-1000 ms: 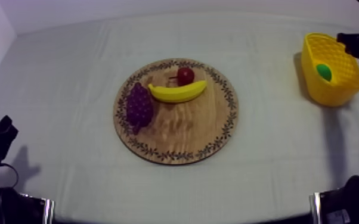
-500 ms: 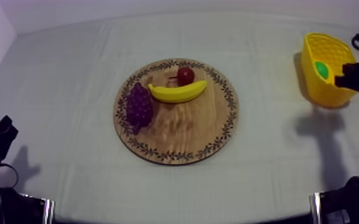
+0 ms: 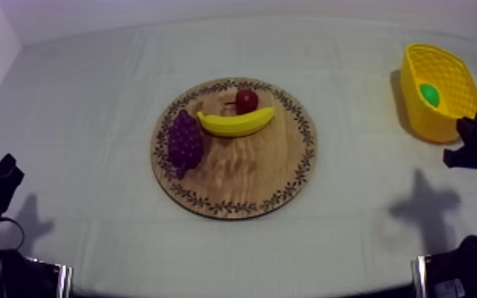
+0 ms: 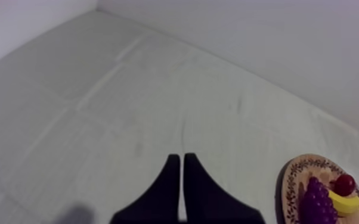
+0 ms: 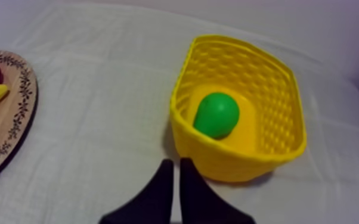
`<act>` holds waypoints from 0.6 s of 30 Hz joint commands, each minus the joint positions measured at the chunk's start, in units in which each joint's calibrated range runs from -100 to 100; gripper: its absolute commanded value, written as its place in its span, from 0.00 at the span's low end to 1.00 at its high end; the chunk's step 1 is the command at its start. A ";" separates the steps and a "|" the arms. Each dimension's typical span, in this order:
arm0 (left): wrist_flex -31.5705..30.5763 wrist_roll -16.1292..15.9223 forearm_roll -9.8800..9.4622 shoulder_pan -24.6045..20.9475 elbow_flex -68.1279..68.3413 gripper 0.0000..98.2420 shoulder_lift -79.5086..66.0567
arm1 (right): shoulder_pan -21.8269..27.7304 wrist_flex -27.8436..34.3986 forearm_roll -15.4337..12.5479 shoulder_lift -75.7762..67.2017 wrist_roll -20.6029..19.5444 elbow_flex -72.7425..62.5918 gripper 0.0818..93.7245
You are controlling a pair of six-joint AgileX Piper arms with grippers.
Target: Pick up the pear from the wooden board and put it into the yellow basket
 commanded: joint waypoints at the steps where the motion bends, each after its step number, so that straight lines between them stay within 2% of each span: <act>1: 0.05 -0.01 0.00 -0.02 0.02 0.00 0.02 | -0.10 0.94 1.94 -5.17 -3.80 2.31 0.03; 4: 0.05 -0.02 0.00 -0.02 0.02 0.00 0.02 | -1.53 3.46 5.47 -10.29 -7.22 3.58 0.03; 8: 0.05 -0.02 0.00 -0.02 0.02 0.00 0.02 | -6.09 9.13 12.96 -18.38 -14.33 4.57 0.04; 10: 0.05 -0.03 0.00 -0.02 0.02 0.00 0.02 | -7.55 11.68 15.55 -21.90 -16.80 4.88 0.04; 13: 0.05 0.02 0.00 -0.02 0.02 0.00 0.02 | -8.55 14.21 17.81 -24.32 -18.96 5.10 0.06; 18: 0.05 0.01 0.00 -0.02 0.02 0.00 0.02 | -8.96 16.23 18.59 -25.38 -20.61 5.58 0.11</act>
